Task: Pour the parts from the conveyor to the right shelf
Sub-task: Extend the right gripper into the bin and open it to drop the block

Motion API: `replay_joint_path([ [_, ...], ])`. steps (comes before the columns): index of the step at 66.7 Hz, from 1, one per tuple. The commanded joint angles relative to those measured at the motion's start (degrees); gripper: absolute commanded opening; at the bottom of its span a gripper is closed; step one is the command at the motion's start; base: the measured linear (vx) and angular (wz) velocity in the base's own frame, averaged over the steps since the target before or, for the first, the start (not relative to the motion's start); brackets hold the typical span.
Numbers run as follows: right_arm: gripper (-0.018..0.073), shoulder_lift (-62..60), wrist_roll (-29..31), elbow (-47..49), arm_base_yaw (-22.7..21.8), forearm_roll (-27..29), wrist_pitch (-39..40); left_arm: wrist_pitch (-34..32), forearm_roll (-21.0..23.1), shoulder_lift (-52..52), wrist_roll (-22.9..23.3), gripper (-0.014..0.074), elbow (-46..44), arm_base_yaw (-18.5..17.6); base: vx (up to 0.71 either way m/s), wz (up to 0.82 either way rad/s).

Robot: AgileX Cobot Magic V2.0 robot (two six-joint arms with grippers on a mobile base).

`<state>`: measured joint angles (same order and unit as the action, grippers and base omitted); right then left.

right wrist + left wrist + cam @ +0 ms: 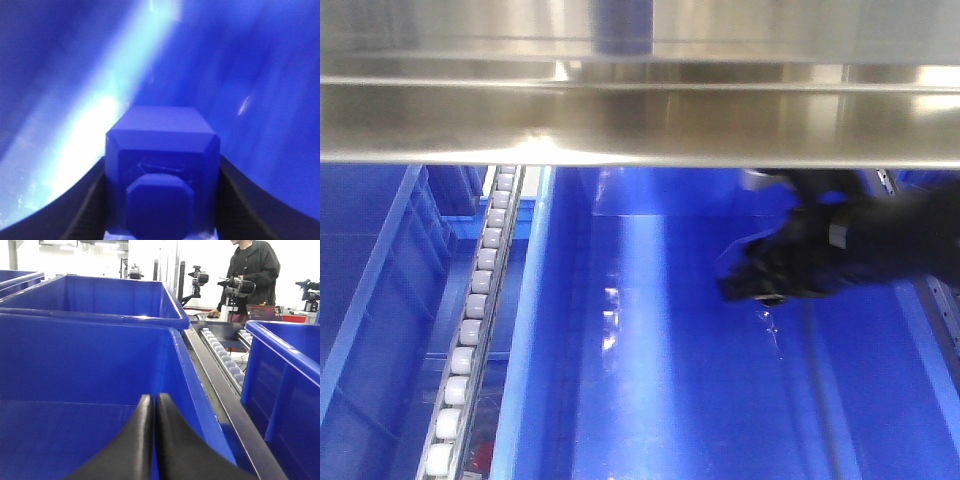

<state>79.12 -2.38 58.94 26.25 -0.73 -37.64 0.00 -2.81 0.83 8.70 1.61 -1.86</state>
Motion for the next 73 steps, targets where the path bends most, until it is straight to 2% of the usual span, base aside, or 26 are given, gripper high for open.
replay_joint_path([
  [1,0.0031,3.6,-2.9,5.8,0.0,0.1,-0.4,-4.5,0.5,0.6,0.4,-0.0006,1.5,-0.2,0.0,0.0],
  [25,0.0058,17.1,-6.8,14.3,0.0,0.0,-4.3,-4.5,0.5,0.6,0.4,-0.0006,1.5,-0.2,0.0,0.0],
  [40,0.0129,23.3,-8.9,20.2,0.0,-0.4,-8.6,-4.5,0.5,0.6,0.4,-0.0006,1.5,-0.2,0.0,0.0],
  [49,0.0223,26.0,-9.0,23.5,0.0,-0.4,-10.4,-4.5,0.5,0.6,0.4,-0.0006,1.5,-0.2,0.0,0.0],
  [65,0.0483,28.6,-9.0,26.3,0.0,-0.4,-12.3,-4.5,0.5,0.6,0.4,-0.0006,1.5,-0.2,0.0,0.0],
  [73,0.0573,28.6,-9.0,26.3,0.0,-0.4,-12.1,-4.5,0.5,0.6,0.4,-0.0006,1.5,-0.2,0.0,0.0],
])
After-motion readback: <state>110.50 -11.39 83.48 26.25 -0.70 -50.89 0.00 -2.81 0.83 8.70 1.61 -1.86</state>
